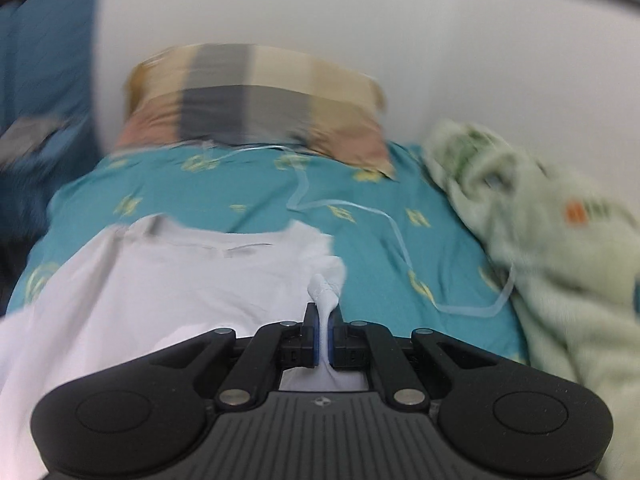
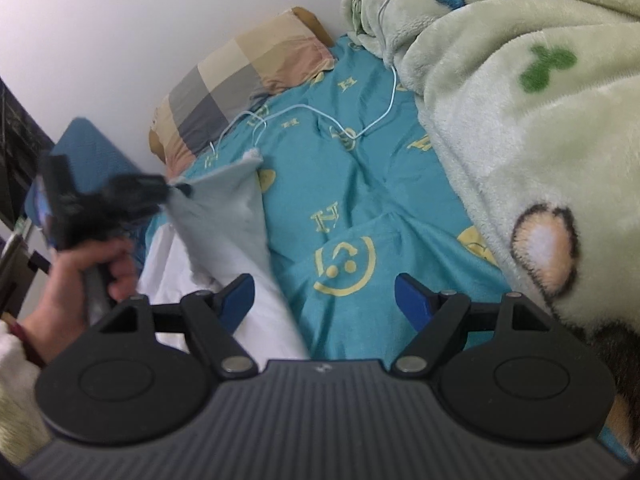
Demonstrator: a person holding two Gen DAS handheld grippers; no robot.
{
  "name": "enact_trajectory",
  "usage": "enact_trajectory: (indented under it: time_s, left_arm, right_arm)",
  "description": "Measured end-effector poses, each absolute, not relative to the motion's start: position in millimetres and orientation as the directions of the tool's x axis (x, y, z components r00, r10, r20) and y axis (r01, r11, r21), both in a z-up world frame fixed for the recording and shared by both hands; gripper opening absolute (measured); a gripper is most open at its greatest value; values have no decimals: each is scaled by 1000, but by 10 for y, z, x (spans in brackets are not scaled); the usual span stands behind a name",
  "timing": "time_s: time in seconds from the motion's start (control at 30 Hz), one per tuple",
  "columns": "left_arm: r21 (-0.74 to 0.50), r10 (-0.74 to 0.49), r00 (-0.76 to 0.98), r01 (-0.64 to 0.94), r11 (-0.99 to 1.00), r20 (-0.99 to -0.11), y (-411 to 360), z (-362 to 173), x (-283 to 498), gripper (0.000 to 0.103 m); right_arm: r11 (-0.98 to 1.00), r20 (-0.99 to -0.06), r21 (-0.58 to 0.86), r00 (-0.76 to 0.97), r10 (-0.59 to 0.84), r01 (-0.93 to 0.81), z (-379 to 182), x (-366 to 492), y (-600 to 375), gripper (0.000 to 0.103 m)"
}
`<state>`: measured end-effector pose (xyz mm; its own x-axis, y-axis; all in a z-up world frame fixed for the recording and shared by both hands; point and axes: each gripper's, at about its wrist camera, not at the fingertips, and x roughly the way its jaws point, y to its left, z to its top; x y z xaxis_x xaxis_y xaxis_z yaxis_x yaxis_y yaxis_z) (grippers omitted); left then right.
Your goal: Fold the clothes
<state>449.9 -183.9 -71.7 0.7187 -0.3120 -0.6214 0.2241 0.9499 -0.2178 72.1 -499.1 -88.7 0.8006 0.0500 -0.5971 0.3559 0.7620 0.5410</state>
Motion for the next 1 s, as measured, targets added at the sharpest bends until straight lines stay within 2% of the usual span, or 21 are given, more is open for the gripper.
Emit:
enact_trajectory:
  time_s: [0.17,0.27,0.43,0.57,0.63,0.7,1.0]
  left_arm:
    - [-266,-208,717,33,963,-666,-1460,-830,4626,4]
    - [-214,-127,693,-41,976,-710,-1367,-1080,4708,5]
    - [-112,-47,622,-67,991,-782,-1345,-1556,4847,6]
    - [-96,-58,631,-27,995,-773,-1367,-1553,4796,14]
    - [-109,-75,637,-14,994,-767,-1375,-1441,4664,29]
    - [-143,-109,649,1,990,-753,-1368,-1294,4467,38]
    - [-212,-263,653,158,964,-710,-1456,-710,2631,45]
  right_arm:
    - [761,-600,545,798,59,353,-874,720,-4963,79]
    - [768,-604,539,795,65,346,-877,737,-4944,79]
    - [778,-615,537,783,98,325,-926,801,-4928,79]
    - [810,-627,524,763,157,264,-945,886,-4854,79]
    - [830,-632,505,756,169,237,-926,903,-4809,79]
    - [843,-627,495,758,178,211,-874,868,-4776,79]
    - [854,-578,491,798,170,173,-580,464,-4789,79]
